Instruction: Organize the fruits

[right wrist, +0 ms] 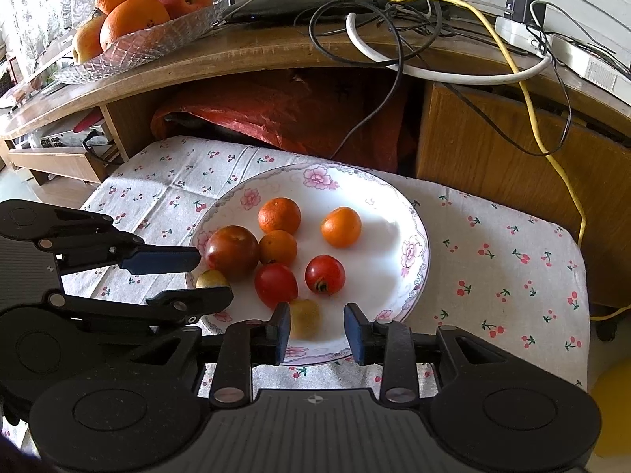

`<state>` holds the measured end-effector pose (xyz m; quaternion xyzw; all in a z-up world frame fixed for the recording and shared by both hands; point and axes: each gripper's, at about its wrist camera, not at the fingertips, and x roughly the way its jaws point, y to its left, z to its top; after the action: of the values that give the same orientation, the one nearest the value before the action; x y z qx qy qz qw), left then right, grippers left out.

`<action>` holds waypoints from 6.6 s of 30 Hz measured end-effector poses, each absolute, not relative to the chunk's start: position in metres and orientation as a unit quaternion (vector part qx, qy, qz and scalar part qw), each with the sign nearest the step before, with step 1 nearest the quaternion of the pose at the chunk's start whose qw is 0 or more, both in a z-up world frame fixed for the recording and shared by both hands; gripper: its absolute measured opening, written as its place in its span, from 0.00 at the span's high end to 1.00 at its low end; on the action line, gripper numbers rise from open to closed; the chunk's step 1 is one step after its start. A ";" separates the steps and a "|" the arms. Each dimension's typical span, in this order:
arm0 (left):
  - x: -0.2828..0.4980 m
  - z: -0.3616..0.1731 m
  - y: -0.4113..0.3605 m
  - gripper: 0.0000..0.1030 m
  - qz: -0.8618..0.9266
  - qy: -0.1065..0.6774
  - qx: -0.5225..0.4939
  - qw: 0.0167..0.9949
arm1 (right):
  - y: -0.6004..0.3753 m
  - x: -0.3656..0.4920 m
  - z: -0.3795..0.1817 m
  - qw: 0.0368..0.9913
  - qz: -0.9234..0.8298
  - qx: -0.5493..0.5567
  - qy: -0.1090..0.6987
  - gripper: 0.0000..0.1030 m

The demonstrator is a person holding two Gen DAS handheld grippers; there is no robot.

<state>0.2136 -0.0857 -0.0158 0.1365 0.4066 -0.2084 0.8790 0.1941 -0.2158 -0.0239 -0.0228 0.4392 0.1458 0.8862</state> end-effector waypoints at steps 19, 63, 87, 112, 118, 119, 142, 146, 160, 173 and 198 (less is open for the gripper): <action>0.212 -0.008 -0.077 0.55 -0.195 0.407 0.109 0.886 | -0.227 0.185 -0.020 0.894 0.116 -0.020 0.433 0.71; 0.149 0.011 -0.064 0.00 -0.118 0.390 0.096 0.908 | -0.232 0.105 0.008 0.903 0.067 0.036 0.423 0.60; 0.104 0.016 -0.059 0.00 -0.091 0.387 0.090 0.913 | -0.228 0.060 0.012 0.903 0.064 0.060 0.421 0.60; 0.070 0.026 -0.055 0.00 -0.079 0.376 0.070 0.921 | -0.225 0.033 0.018 0.903 0.068 0.074 0.419 0.59; 0.062 0.028 -0.055 0.00 -0.079 0.374 0.067 0.922 | -0.224 0.025 0.019 0.903 0.067 0.075 0.417 0.57; 0.060 0.029 -0.055 0.00 -0.079 0.372 0.068 0.922 | -0.224 0.025 0.019 0.903 0.067 0.074 0.417 0.57; 0.034 0.033 -0.050 0.00 -0.065 0.367 0.063 0.926 | -0.217 0.002 0.021 0.901 0.070 0.080 0.421 0.56; 0.030 0.033 -0.049 0.00 -0.063 0.366 0.064 0.926 | -0.216 -0.003 0.021 0.902 0.070 0.079 0.420 0.56; 0.016 0.032 -0.046 0.00 -0.056 0.366 0.069 0.926 | -0.211 -0.013 0.021 0.899 0.071 0.072 0.425 0.56; 0.013 0.031 -0.046 0.00 -0.055 0.367 0.071 0.926 | -0.209 -0.016 0.020 0.899 0.070 0.071 0.427 0.56; 0.006 0.031 -0.045 0.00 -0.055 0.369 0.073 0.925 | -0.208 -0.021 0.020 0.898 0.068 0.067 0.429 0.57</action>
<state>0.0063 -0.0454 0.0306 0.0731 0.3687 -0.0546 0.9251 -0.0207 -0.2077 0.0199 0.0667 0.4293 0.0678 0.8982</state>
